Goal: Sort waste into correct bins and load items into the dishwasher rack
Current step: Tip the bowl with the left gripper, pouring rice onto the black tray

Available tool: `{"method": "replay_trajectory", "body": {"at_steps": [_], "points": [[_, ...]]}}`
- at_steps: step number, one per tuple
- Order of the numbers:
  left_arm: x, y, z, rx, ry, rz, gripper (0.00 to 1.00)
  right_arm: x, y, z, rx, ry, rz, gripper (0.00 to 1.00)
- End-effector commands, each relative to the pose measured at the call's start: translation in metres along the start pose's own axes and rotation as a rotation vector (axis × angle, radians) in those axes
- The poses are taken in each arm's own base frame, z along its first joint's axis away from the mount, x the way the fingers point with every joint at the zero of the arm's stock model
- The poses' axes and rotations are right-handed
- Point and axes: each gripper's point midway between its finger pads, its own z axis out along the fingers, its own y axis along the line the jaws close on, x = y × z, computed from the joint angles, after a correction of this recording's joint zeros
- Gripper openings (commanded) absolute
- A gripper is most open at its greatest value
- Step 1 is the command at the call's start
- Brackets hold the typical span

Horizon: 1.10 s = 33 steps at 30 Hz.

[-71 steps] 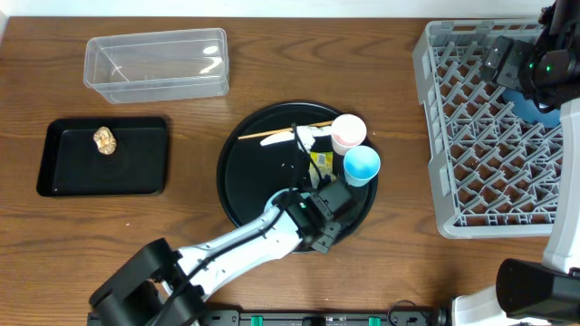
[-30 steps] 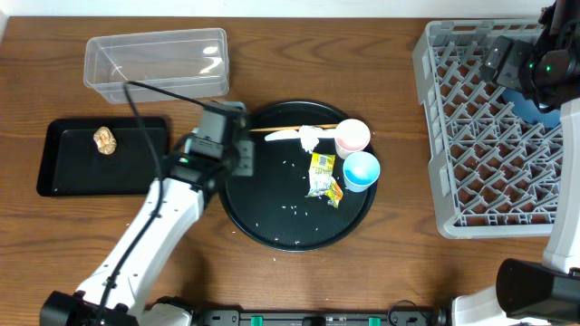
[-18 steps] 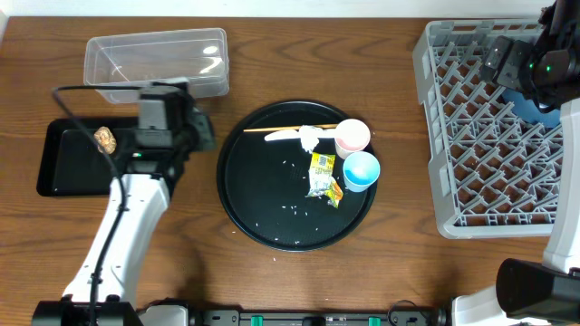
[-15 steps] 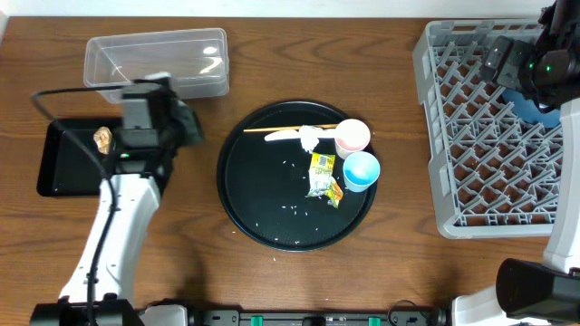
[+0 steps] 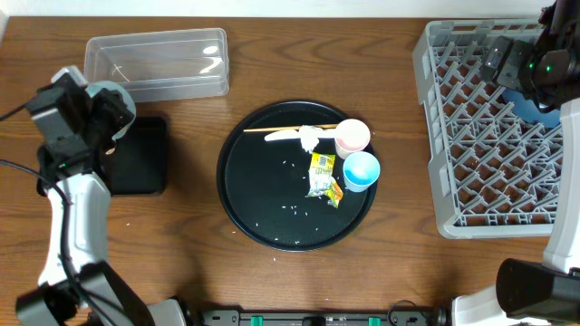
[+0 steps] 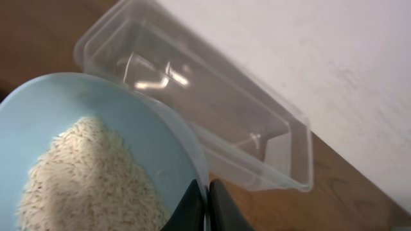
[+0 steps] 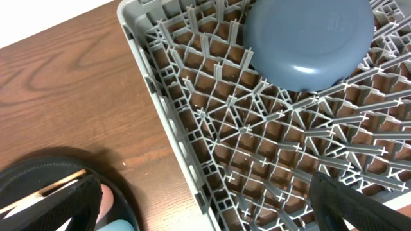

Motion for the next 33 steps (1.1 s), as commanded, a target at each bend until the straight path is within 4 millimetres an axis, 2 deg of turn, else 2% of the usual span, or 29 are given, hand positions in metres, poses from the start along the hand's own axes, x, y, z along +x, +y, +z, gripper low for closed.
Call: {"method": "replay_trajectory", "body": {"at_steps": [1,3,8,16,24,29,33], "points": [[0.006,0.012,0.007,0.056,0.055,-0.103,0.06,0.000,-0.004,-0.001,0.014,-0.003,0.018,0.99],[0.006,0.022,0.012,0.077,0.066,-0.132,0.06,0.000,-0.004,-0.001,0.014,-0.003,0.018,0.99],[0.004,0.024,0.018,0.212,0.094,-0.194,0.06,0.000,-0.004,-0.001,0.014,-0.003,0.018,0.99],[0.022,0.037,0.025,0.296,0.184,-0.276,0.06,0.000,-0.004,-0.001,0.014,-0.003,0.018,0.99],[0.010,0.018,0.013,0.442,0.187,-0.285,0.06,0.000,-0.004,-0.001,0.014,-0.003,0.018,0.99],[0.009,0.006,0.007,0.511,0.212,-0.288,0.06,0.000,-0.004,-0.001,0.014,-0.003,0.018,0.99],[0.010,0.005,0.003,0.532,0.224,-0.290,0.06,0.000,-0.004,-0.001,0.014,-0.003,0.018,0.99]]}}
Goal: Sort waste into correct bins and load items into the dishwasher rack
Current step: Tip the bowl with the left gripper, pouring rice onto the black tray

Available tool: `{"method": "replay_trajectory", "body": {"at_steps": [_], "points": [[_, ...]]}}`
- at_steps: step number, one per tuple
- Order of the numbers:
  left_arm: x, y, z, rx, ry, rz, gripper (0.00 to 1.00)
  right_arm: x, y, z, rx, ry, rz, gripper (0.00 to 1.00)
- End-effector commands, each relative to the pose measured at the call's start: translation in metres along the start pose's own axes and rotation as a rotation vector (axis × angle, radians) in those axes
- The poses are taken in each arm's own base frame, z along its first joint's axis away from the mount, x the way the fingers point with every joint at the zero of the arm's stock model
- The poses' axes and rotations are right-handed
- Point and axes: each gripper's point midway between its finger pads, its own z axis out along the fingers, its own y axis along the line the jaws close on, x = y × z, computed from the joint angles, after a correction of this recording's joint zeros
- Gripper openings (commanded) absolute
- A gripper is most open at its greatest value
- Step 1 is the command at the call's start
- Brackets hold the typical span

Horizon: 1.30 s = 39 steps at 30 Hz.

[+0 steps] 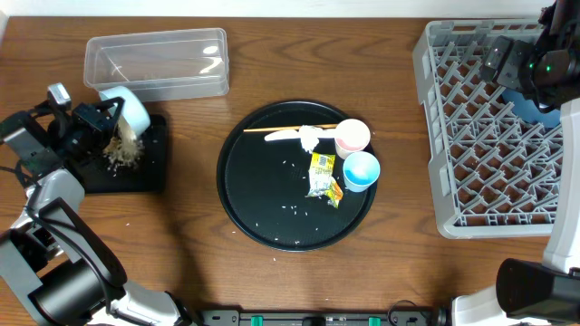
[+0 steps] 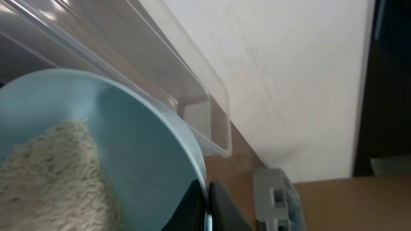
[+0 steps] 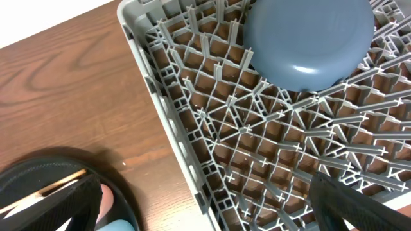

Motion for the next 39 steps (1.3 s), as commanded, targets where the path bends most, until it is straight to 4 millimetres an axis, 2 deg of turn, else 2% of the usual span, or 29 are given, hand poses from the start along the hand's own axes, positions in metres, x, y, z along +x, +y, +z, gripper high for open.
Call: {"method": "replay_trajectory", "body": {"at_steps": [1,13,20,22,25,34,37,39], "points": [[0.002,-0.011,-0.006,0.061,0.033,-0.006,0.06,0.000,-0.004,-0.001,0.014,-0.003,0.017,0.99],[-0.004,0.003,-0.028,0.055,0.012,-0.081,0.07,0.000,-0.004,-0.001,0.014,-0.003,0.017,0.99],[-0.002,0.000,-0.030,0.077,0.029,-0.117,0.07,0.000,-0.004,-0.001,0.014,-0.003,0.017,0.99],[-0.004,-0.005,-0.030,0.096,0.027,-0.078,0.06,0.000,-0.004,-0.001,0.014,-0.003,0.017,0.99],[-0.009,0.002,-0.031,0.064,-0.001,-0.085,0.06,0.000,-0.004,-0.001,0.014,-0.003,0.017,0.99],[-0.007,0.006,-0.031,0.055,0.004,-0.153,0.06,0.000,-0.004,-0.001,0.014,-0.003,0.017,0.99],[-0.005,0.011,-0.033,0.041,0.008,-0.257,0.06,0.000,-0.004,-0.001,0.014,-0.003,0.017,0.99],[-0.008,0.012,-0.033,0.031,-0.007,-0.222,0.06,0.000,-0.004,-0.001,0.014,-0.003,0.017,0.99]]}}
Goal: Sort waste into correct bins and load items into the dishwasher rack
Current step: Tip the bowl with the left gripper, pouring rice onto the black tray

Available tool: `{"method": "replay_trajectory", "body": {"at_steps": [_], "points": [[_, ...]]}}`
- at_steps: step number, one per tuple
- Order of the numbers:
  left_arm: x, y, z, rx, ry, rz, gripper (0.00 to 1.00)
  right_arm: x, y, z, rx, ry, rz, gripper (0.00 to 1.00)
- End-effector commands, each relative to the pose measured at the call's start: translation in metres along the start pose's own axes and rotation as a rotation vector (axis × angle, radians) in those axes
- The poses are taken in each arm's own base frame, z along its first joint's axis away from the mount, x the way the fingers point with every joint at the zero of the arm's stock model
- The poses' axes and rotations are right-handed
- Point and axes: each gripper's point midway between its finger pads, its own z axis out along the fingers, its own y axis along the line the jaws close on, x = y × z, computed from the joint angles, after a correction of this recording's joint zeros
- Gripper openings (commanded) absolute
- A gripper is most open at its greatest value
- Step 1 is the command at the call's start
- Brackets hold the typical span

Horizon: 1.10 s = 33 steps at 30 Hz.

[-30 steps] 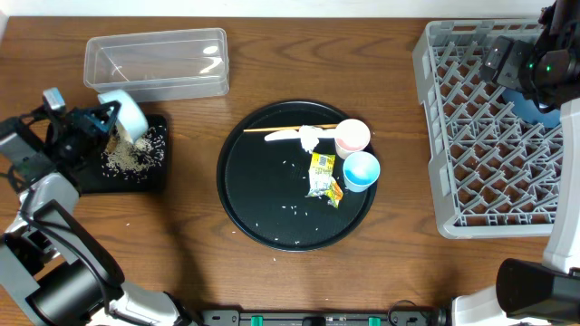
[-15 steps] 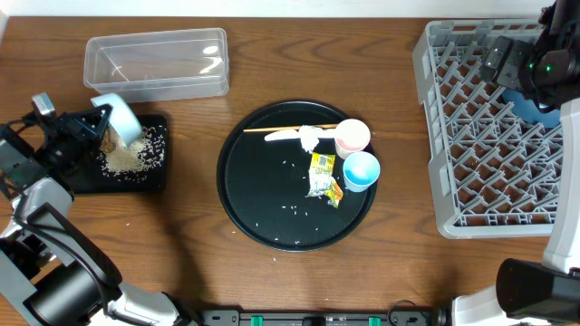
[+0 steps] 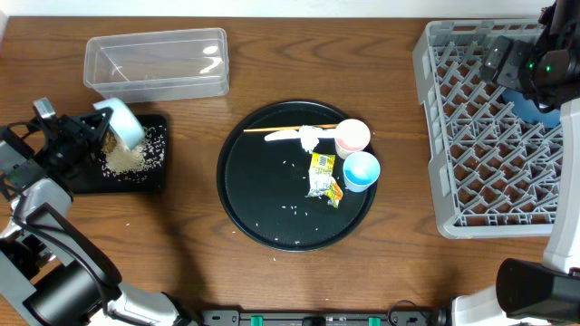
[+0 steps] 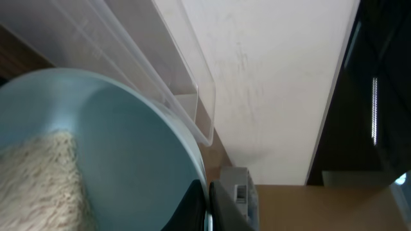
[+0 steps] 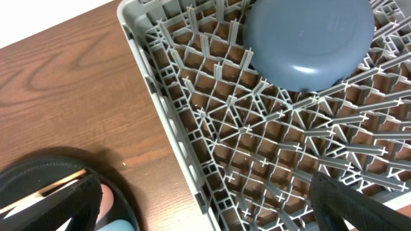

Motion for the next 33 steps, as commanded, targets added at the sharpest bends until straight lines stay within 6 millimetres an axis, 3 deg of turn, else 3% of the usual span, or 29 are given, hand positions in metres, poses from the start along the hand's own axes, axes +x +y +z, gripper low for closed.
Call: {"method": "replay_trajectory", "body": {"at_steps": [1,5,8,11,13,15,17,21,24,27,30,33], "points": [[-0.006,0.007,-0.003,-0.024,-0.032,-0.003,0.06,0.000,-0.004,-0.001,0.014,-0.003,0.017,0.99],[0.002,-0.008,-0.003,0.046,0.024,0.062,0.06,0.000,-0.004,-0.001,0.014,-0.003,0.017,0.99],[-0.005,0.004,-0.004,-0.009,-0.022,0.028,0.06,0.000,-0.004,-0.001,0.014,-0.003,0.017,0.99],[-0.001,-0.004,-0.005,0.033,0.008,0.007,0.07,0.000,-0.004,-0.001,0.014,-0.003,0.017,0.99],[-0.008,0.002,-0.005,-0.005,-0.033,0.033,0.07,0.000,-0.004,-0.001,0.014,-0.003,0.017,0.99],[-0.005,0.005,-0.007,-0.006,-0.021,-0.053,0.06,0.000,-0.004,-0.001,0.014,-0.003,0.017,0.99],[-0.001,-0.008,-0.006,0.049,0.018,0.016,0.06,0.000,-0.004,-0.001,0.014,-0.003,0.017,0.99],[-0.002,0.000,-0.007,0.017,-0.002,-0.036,0.07,0.000,-0.004,-0.001,0.014,-0.003,0.017,0.99],[-0.003,-0.006,-0.005,0.035,0.001,0.063,0.06,0.000,-0.004,-0.001,0.014,-0.003,0.017,0.99],[-0.001,0.001,-0.005,0.012,0.001,-0.030,0.07,0.000,-0.004,-0.001,0.014,-0.003,0.017,0.99],[-0.005,0.002,-0.004,-0.003,-0.018,0.050,0.06,0.000,-0.004,-0.001,0.014,-0.003,0.017,0.99],[0.003,0.003,-0.005,0.008,0.016,-0.060,0.06,0.000,-0.004,-0.001,0.014,-0.003,0.017,0.99]]}}
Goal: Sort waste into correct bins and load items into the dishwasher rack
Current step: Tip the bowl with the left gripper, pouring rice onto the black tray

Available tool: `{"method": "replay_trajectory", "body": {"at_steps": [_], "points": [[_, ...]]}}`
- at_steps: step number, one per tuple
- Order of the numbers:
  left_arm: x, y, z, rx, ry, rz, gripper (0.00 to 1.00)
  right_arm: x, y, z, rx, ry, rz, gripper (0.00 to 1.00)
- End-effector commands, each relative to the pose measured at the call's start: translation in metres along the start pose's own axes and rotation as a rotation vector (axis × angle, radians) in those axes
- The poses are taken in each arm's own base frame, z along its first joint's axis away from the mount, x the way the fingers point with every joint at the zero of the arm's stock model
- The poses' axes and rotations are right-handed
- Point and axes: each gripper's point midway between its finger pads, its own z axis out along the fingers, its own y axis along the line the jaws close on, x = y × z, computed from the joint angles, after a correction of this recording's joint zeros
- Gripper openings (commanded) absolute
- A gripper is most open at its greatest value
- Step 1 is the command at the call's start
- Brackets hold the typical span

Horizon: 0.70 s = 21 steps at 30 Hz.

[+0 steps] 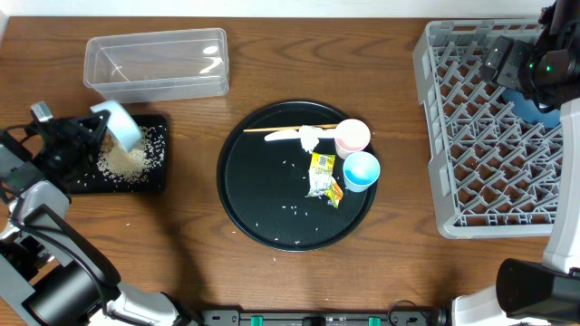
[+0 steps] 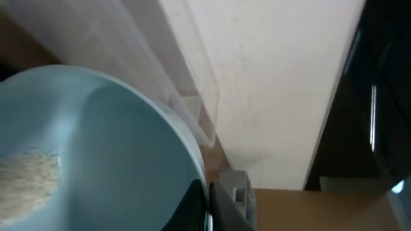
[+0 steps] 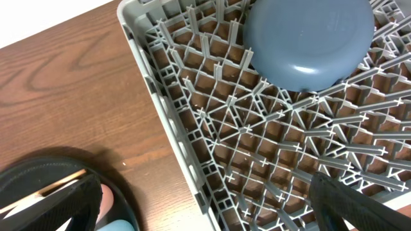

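Observation:
My left gripper [image 1: 93, 136] is shut on the rim of a light blue bowl [image 1: 121, 125], held tipped over the black bin [image 1: 154, 179]. A heap of rice [image 1: 120, 159] lies in the bin. In the left wrist view the bowl [image 2: 103, 147] fills the frame, with only a little rice [image 2: 26, 179] left at its low edge; my left gripper [image 2: 207, 208] pinches the rim. My right gripper [image 3: 205, 205] stands open above the grey dishwasher rack [image 3: 212, 122], where a grey-blue bowl [image 3: 308, 38] lies upside down.
A clear plastic container [image 1: 156, 62] stands behind the black bin. The round black tray [image 1: 263, 195] holds a chopstick [image 1: 281, 129], a white scrap [image 1: 309, 139], a pink cup [image 1: 352, 138], a blue cup [image 1: 361, 170], yellow wrappers [image 1: 323, 177] and stray rice grains.
The bowl holds far less rice than it did, with only a small patch left at its low edge. The rice heap in the black bin is a little wider. My right arm has not moved.
My left gripper first held the bowl, full of rice, above the black bin's left end. Then the bowl was tipped and rice was falling into the bin. After that the heap in the bin had grown, and now the bowl is nearly emptied. The right gripper stayed open over the rack.

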Motion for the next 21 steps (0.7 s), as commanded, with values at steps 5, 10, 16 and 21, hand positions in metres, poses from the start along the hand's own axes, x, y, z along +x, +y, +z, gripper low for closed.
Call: {"method": "replay_trajectory", "body": {"at_steps": [5,10,16,21], "points": [[-0.001,-0.006,0.001,0.023,0.008,-0.012,0.06,0.000,-0.004,-0.001,0.014,-0.003,0.017,0.99],[-0.005,-0.007,-0.001,0.020,-0.010,0.024,0.06,0.000,-0.004,-0.001,0.014,-0.003,0.017,0.99],[-0.009,-0.010,0.000,0.026,-0.023,0.041,0.06,0.000,-0.004,-0.001,0.014,-0.003,0.017,0.99],[-0.002,-0.021,-0.001,0.078,0.026,0.056,0.06,0.000,-0.004,-0.001,0.014,-0.003,0.017,0.99]]}}
